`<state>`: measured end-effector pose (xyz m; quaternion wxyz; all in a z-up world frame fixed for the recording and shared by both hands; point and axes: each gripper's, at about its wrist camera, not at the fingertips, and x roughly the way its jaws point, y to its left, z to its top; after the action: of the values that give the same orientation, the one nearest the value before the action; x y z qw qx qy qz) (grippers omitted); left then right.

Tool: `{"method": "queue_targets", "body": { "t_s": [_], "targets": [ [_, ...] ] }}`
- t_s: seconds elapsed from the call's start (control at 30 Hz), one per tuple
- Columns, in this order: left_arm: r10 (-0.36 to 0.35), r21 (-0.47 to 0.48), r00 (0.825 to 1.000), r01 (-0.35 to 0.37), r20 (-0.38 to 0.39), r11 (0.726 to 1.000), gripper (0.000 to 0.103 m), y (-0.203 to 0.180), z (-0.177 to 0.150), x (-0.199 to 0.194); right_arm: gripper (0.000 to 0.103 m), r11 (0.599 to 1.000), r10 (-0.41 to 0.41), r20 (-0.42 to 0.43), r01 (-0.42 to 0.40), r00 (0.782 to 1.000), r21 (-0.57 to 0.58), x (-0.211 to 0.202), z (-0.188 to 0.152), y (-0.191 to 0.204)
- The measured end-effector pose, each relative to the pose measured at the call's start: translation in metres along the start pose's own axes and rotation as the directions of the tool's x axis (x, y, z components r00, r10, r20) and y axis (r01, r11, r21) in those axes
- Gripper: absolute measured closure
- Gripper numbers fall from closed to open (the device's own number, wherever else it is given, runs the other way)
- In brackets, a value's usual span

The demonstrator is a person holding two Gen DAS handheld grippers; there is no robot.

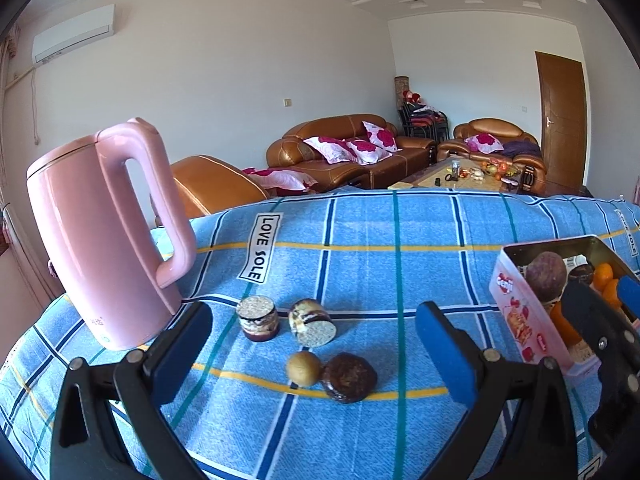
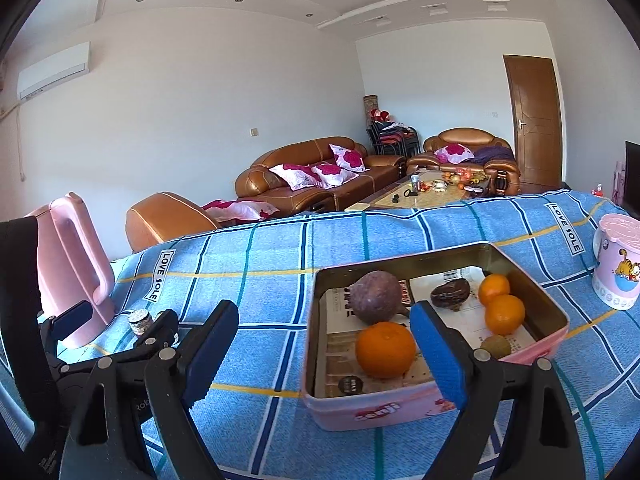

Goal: Organize fruits
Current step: 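Grasp the dark brown round fruit with the right gripper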

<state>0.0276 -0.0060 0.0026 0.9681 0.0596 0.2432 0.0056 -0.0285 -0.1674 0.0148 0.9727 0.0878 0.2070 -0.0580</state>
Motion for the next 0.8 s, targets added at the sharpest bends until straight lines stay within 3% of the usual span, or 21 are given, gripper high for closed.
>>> {"method": "queue_targets", "body": {
  "t_s": [0.23, 0.47, 0.5, 0.63, 0.8],
  "targets": [
    [0.043, -0.045, 0.997, -0.046, -0.068, 0.998, 0.000, 0.045, 0.000, 0.021, 0.014, 0.997, 0.061, -0.072, -0.063, 0.996, -0.036, 0.016, -0.003, 0.028],
    [0.177, -0.111, 0.968, -0.199, -0.178, 0.974, 0.000, 0.092, -0.004, 0.045, 0.015, 0.980, 0.157, -0.187, -0.177, 0.970, -0.095, 0.035, -0.010, 0.056],
    [0.191, -0.111, 0.964, -0.213, -0.185, 0.971, 0.000, 0.096, -0.004, 0.047, 0.017, 0.975, 0.171, -0.208, -0.196, 0.963, -0.107, 0.038, -0.011, 0.061],
    [0.219, -0.110, 0.955, -0.244, -0.202, 0.963, 0.000, 0.102, -0.006, 0.048, 0.042, 0.950, 0.222, -0.313, -0.277, 0.923, -0.142, 0.054, -0.019, 0.082],
    [0.209, -0.084, 0.958, -0.229, -0.197, 0.970, 0.000, 0.099, -0.004, 0.049, 0.044, 0.925, 0.267, -0.417, -0.352, 0.869, -0.141, 0.075, -0.028, 0.103]
  ]
}}
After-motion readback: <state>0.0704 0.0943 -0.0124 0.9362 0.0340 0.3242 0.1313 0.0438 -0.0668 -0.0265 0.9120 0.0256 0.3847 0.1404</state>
